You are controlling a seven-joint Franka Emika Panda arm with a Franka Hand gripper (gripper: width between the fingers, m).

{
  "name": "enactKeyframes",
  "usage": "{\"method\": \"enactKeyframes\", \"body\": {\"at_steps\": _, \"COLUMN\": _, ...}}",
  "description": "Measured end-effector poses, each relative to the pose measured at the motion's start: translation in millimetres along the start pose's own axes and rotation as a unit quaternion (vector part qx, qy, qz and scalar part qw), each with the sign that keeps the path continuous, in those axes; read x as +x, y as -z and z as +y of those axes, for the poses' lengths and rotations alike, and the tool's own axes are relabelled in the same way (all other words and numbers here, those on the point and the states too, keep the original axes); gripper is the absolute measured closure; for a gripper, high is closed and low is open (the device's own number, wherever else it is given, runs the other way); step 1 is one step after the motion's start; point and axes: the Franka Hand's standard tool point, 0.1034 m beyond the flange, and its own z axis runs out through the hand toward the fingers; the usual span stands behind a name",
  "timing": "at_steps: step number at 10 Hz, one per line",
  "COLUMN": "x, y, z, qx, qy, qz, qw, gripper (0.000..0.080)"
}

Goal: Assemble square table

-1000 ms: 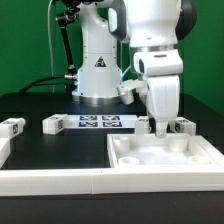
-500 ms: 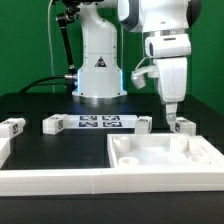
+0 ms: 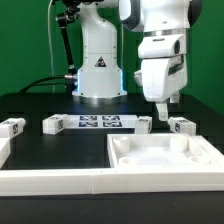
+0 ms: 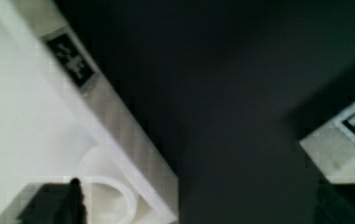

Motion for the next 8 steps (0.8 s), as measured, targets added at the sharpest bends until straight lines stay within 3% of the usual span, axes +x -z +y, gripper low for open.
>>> {"method": "enactKeyframes", "body": {"at_steps": 3, "x": 13.3, "y": -3.9, "z": -17.1, "qx": 0.005, "qy": -0.148, "qz": -0.001, "qw": 0.989, "gripper": 0.0151}}
{"method": "enactKeyframes", "body": {"at_steps": 6, "x": 13.2, "y": -4.3, "z": -17.2, "qx": 0.009, "qy": -0.227, "qz": 0.000, "qw": 0.974, "gripper": 0.0151}}
{"method": "enactKeyframes", "body": {"at_steps": 8, "x": 19.0, "y": -6.4, "z": -27.1, "qx": 0.011, "qy": -0.308, "qz": 0.003, "qw": 0.951, "gripper": 0.0151}}
